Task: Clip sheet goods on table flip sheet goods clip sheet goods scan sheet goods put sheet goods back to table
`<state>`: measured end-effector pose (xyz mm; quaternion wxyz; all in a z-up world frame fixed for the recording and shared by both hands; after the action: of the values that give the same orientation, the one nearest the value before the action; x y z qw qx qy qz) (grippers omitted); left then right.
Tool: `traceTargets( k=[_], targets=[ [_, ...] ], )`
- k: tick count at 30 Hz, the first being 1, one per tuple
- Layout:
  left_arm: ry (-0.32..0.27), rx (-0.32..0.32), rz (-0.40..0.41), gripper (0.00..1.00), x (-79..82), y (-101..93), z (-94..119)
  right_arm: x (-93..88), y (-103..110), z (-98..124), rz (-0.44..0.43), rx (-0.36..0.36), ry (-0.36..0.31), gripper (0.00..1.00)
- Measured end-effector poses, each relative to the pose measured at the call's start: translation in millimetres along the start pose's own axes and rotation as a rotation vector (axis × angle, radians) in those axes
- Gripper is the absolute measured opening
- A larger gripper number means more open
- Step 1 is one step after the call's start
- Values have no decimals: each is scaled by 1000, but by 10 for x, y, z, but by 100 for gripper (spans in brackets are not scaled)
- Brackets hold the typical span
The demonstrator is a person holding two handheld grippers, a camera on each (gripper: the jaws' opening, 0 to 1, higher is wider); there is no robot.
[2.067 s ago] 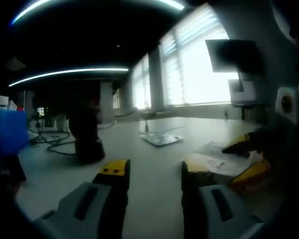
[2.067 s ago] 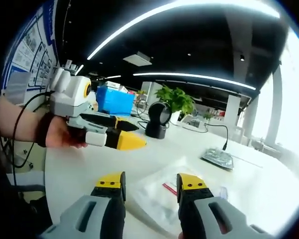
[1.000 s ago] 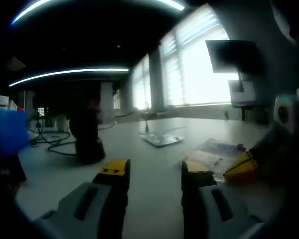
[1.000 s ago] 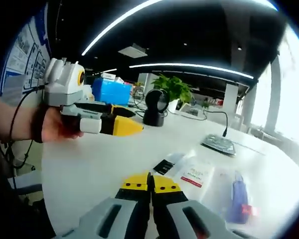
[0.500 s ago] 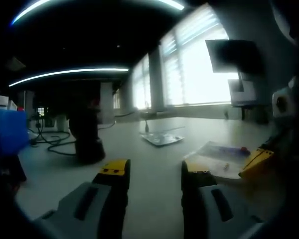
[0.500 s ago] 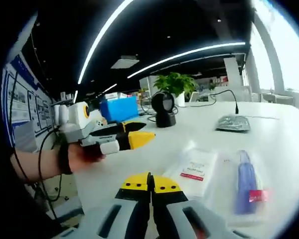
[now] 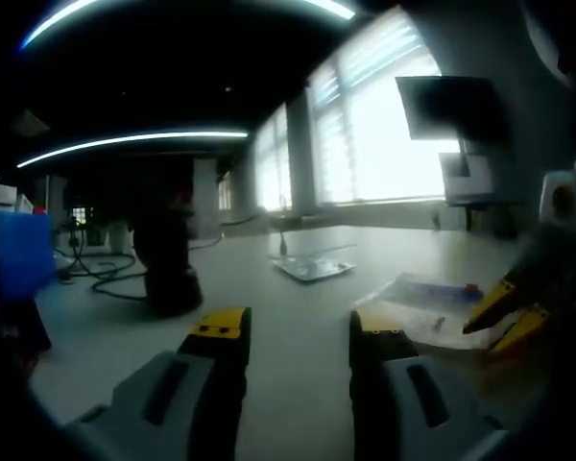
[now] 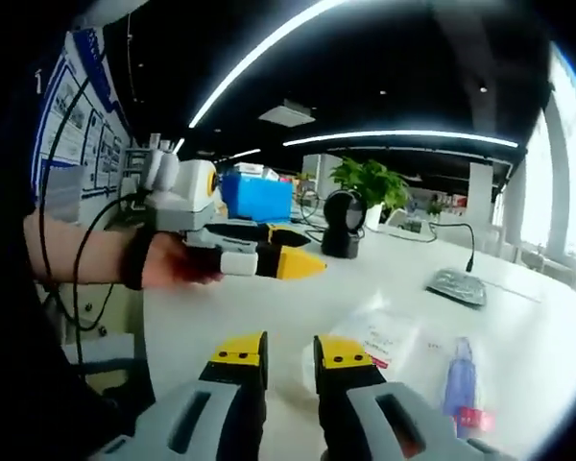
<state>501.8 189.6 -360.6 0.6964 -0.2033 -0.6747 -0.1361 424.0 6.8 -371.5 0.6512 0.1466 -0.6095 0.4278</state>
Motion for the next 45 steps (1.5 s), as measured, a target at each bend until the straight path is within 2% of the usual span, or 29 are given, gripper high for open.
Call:
traceTargets(
  k=[2, 4, 6, 13, 21, 25, 28, 37, 45],
  targets=[
    [0, 0, 0, 33, 0, 0, 0, -10, -25, 38, 79, 2, -9, 23],
    [0, 0, 0, 33, 0, 0, -1, -57, -47, 71, 167, -1, 10, 26],
    [0, 0, 0, 33, 0, 0, -2, -110, -64, 87, 200, -9, 28, 26],
    [-1, 1, 0, 33, 1, 2, 0, -175, -77, 42, 224, -33, 49, 23],
    [-1, 1, 0, 33, 3, 1, 1, -159, -82, -25, 238, -57, 46, 18],
    [-2, 1, 0, 33, 3, 1, 3, -186, -95, -36, 202, -64, 53, 9],
    [-3, 2, 1, 33, 2, 3, 3, -191, -80, -24, 209, -64, 57, 1],
    [-2, 2, 0, 33, 2, 1, 2, -79, -221, 33, 43, -91, 2, 0],
    [-4, 8, 0, 33, 1, 15, 3, -7, -365, 83, -200, -91, -61, 0]
  ],
)
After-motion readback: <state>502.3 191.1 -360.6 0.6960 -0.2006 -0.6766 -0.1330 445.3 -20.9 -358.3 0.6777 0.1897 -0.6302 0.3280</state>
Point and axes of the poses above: the point that each gripper's makers call its tool centre point, and the gripper's own axes: z roughly backward along the fingers, y roughly to its left, x roughly out of its top, the point moved 8 cm from there along z, roughly backward along the fingers, and after that the axes turned 10 degrees about z, right-handed, at the moved point
